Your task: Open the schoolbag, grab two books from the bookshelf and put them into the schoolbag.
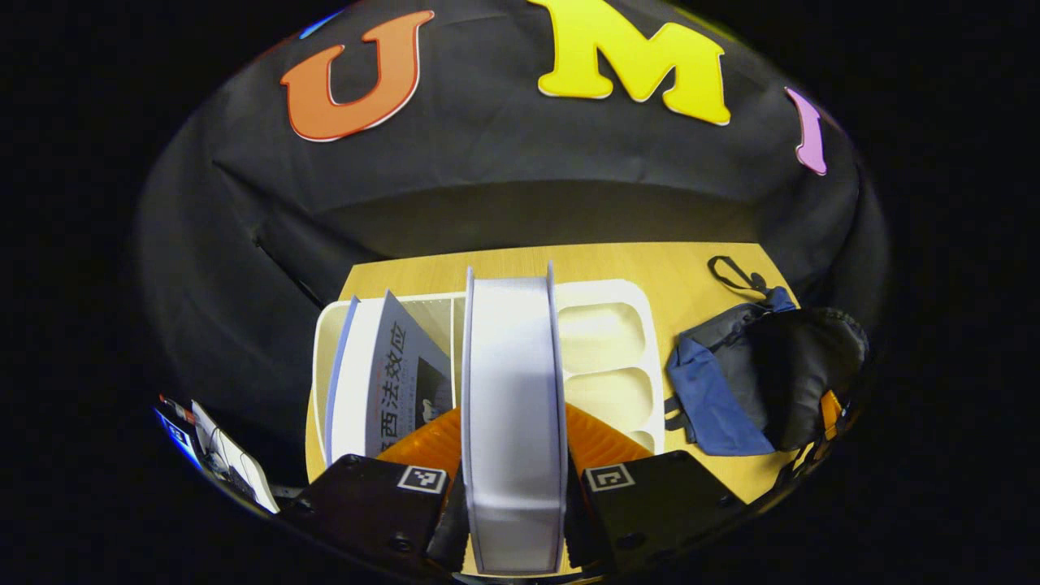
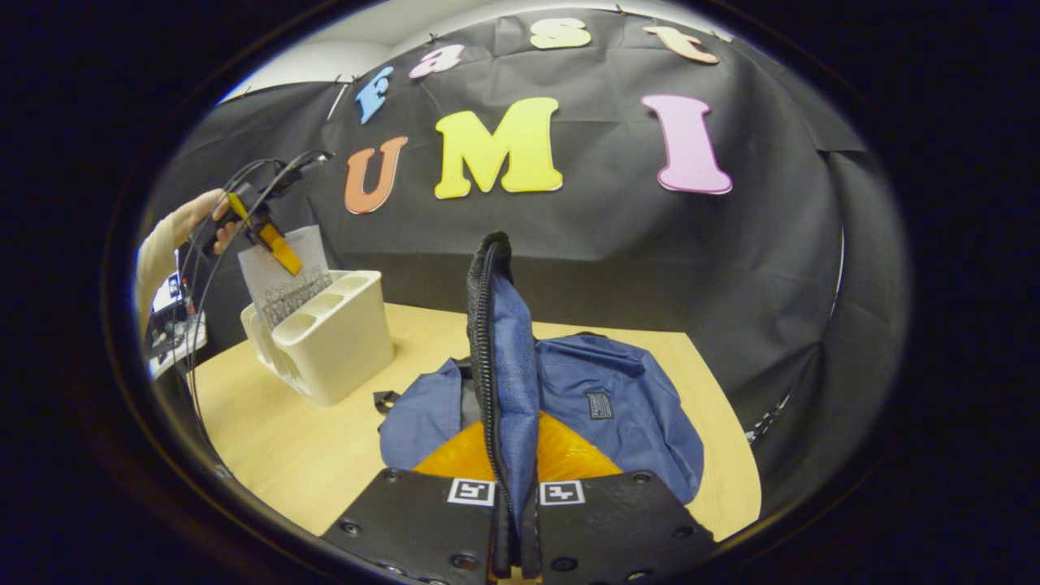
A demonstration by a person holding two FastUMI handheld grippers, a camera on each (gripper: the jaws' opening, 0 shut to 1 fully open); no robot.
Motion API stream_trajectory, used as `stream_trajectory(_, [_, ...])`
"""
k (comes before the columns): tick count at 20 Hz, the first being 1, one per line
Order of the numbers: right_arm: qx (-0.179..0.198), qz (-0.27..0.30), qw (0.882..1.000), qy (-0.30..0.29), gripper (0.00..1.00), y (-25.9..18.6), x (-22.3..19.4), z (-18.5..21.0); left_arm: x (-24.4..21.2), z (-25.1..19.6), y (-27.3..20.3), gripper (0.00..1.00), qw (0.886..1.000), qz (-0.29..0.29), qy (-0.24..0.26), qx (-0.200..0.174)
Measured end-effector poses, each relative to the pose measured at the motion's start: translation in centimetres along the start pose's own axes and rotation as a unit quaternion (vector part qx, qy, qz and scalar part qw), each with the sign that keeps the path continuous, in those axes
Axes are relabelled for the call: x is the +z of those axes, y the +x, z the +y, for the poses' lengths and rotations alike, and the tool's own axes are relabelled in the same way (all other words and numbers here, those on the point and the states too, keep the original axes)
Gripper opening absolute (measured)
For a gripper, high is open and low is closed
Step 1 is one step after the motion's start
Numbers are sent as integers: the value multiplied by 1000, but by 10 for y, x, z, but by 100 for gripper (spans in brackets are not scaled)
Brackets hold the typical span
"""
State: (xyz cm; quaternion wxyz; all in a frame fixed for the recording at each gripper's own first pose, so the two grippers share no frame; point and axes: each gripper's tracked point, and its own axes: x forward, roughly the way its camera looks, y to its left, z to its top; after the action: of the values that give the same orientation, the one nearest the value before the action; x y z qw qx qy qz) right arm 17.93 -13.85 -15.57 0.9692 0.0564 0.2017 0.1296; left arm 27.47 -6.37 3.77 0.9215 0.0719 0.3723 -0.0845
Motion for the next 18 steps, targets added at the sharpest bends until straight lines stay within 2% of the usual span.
stream_trajectory(1, [-3,-1,1000,4,6,-1,1,-1,-1,2,-14,48,1000,-11,5,1])
stream_trajectory(2, [-3,-3,1000,10,6,-1,1,0,-1,5,-32,52,1000,-27,10,7])
stream_trajectory(3, [-4,-5,1000,15,6,-2,1,2,4,9,-46,52,999,-49,11,17])
stream_trajectory(4, [-7,-6,1000,18,5,-2,0,1,6,12,-62,48,997,-69,13,24])
stream_trajectory(5, [-11,-7,1000,19,6,-3,-1,0,5,11,-77,51,996,-83,17,25])
stream_trajectory(7, [-15,-9,1000,24,6,-3,-1,1,-1,4,-105,47,994,-102,19,21])
stream_trajectory(9, [-15,-10,999,37,6,-3,-2,2,-3,-11,-130,46,992,-122,34,10])
stream_trajectory(10, [-14,-10,999,43,6,-3,-3,3,-4,-22,-139,50,990,-132,42,2])
stream_trajectory(11, [-14,-9,999,46,6,-3,-4,2,-3,-34,-148,46,988,-144,51,-9])
stream_trajectory(12, [-14,-9,999,48,6,-4,-5,2,-3,-48,-156,49,986,-156,59,-22])
stream_trajectory(15, [-14,-7,999,47,6,-5,-6,2,-1,-91,-168,46,977,-186,70,-71])
stream_trajectory(18, [-15,-6,999,49,6,-5,-6,2,4,-141,-164,46,965,-210,38,-153])
